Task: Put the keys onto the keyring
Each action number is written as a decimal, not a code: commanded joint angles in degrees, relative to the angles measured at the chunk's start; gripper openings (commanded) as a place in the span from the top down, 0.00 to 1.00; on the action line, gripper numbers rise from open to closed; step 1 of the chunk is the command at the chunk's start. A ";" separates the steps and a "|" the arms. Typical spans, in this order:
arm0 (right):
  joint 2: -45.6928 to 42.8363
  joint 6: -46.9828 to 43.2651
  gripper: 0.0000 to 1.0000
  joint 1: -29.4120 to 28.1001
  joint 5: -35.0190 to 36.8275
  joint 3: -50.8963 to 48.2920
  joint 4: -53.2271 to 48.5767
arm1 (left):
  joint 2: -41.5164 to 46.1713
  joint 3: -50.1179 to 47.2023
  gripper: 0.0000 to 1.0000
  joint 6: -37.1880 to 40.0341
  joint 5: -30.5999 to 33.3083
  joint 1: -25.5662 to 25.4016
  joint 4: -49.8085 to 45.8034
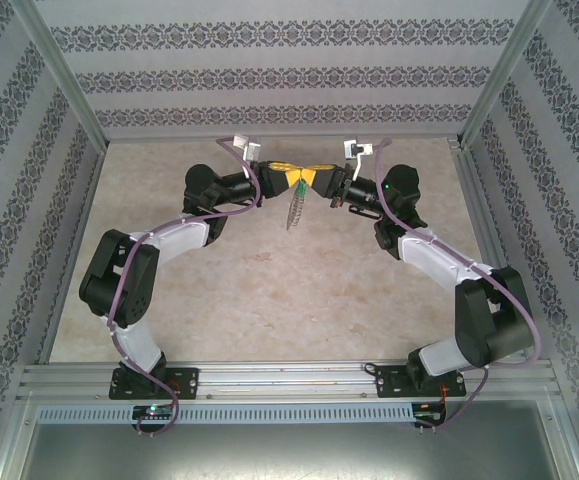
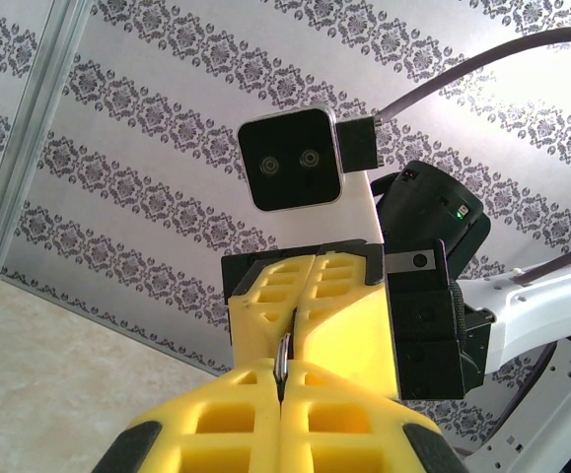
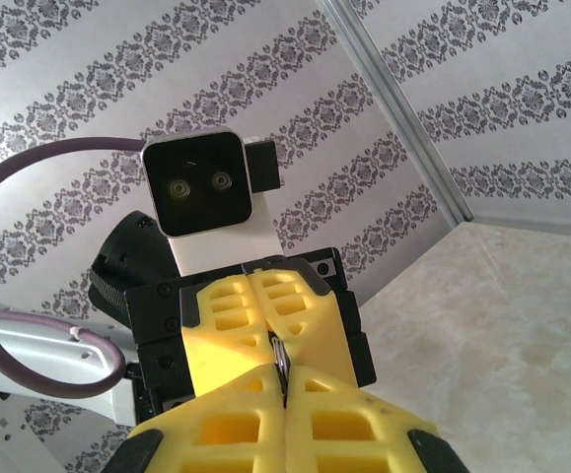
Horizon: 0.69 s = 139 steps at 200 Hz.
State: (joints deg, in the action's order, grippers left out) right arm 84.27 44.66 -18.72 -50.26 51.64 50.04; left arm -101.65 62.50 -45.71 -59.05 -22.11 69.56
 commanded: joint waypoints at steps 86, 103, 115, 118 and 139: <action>-1.18 -9.04 1.00 3.24 -6.66 2.73 -9.59 | 9.54 2.93 0.60 19.80 -1.70 4.58 -27.06; -2.22 -13.88 1.00 3.20 -6.08 3.05 -15.47 | 10.72 5.44 0.58 27.05 -2.70 4.74 -38.28; -2.98 -17.29 1.00 3.17 -5.87 3.40 -19.08 | 10.91 7.81 0.58 31.81 -3.45 4.79 -46.73; -3.20 -18.26 1.00 3.29 -5.76 3.46 -20.16 | 10.91 8.38 0.58 32.83 -3.61 4.73 -48.44; -5.15 -28.85 1.00 2.85 -2.42 4.98 -31.67 | 10.44 12.11 0.57 39.29 -5.33 4.79 -59.07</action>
State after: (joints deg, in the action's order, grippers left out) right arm 82.83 29.98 -15.86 -54.61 52.95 30.87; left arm -92.12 70.39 -19.18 -61.04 -17.61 29.23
